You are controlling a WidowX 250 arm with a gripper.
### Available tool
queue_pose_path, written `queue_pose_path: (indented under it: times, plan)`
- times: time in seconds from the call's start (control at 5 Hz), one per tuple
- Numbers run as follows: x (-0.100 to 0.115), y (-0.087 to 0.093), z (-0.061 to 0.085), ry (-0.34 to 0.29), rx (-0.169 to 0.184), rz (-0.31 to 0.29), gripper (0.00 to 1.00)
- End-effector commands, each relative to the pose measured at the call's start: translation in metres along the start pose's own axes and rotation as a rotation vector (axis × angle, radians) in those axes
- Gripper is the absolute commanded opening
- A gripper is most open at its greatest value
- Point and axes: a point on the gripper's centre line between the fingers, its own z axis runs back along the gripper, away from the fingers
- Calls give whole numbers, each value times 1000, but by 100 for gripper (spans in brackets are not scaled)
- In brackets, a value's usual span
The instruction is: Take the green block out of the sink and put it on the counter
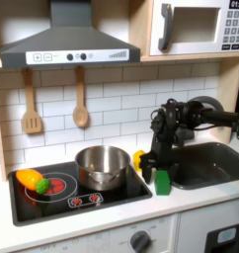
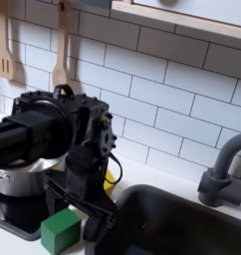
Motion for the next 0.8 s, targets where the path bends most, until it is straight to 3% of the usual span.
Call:
queue_pose_path:
  times: [0.0,0.2,0.6]
  plan:
    - [9,-20,8,-25,-54,-67,100]
    - [14,-24,20,-45,-58,-77,100]
    - [18,-26,26,-63,-71,-74,100]
